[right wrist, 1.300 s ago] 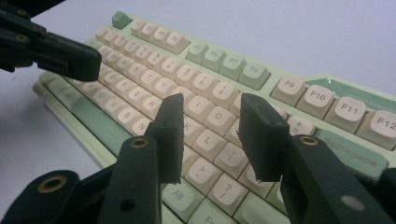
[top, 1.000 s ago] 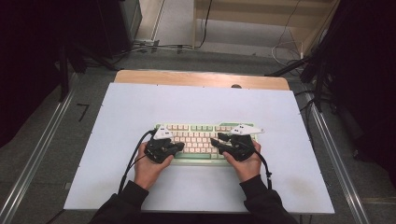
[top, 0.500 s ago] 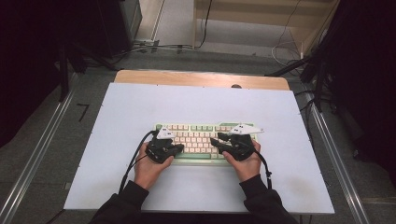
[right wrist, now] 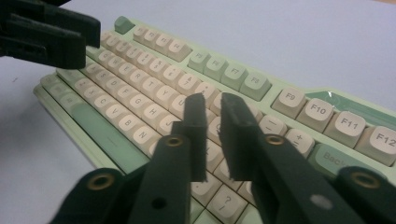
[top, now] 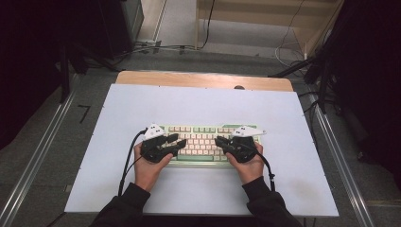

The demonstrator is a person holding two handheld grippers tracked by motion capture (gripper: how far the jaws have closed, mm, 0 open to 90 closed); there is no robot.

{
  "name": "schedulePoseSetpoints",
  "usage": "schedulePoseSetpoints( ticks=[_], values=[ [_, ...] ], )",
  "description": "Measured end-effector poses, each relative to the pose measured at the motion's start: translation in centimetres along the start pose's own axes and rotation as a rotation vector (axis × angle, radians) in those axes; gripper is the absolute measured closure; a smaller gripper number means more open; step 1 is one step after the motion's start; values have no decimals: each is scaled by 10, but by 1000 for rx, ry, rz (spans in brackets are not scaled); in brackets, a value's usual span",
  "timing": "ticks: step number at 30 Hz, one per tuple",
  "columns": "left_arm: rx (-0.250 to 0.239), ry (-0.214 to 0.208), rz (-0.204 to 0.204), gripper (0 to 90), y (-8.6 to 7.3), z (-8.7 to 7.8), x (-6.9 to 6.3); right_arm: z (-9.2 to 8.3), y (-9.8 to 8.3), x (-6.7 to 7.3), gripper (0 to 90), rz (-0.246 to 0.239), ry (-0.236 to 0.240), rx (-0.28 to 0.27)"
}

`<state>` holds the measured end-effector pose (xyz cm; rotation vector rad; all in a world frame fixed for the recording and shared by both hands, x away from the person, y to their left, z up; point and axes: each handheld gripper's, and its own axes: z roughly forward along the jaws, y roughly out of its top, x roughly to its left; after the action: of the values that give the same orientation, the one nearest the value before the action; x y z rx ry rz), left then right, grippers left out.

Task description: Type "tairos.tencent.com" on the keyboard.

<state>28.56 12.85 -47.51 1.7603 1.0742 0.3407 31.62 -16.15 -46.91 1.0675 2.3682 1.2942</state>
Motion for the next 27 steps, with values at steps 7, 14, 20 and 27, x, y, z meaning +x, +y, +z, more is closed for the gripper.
schedulePoseSetpoints(
  ticks=[7, 14, 20, 27],
  values=[
    [-6, 32, -15, 478, -1, 0, 2, 6, 1, -1, 875, -4, -4, 15],
    [-7, 46, -22, 476, -1, 0, 3, 15, 2, -5, 876, 1, -8, 31],
    [2, 52, -25, 476, -2, 1, 3, 21, 2, -5, 876, -6, -8, 52],
    [12, 54, -27, 475, -3, 2, 4, 26, 2, -8, 876, -4, -11, 73]
  ],
)
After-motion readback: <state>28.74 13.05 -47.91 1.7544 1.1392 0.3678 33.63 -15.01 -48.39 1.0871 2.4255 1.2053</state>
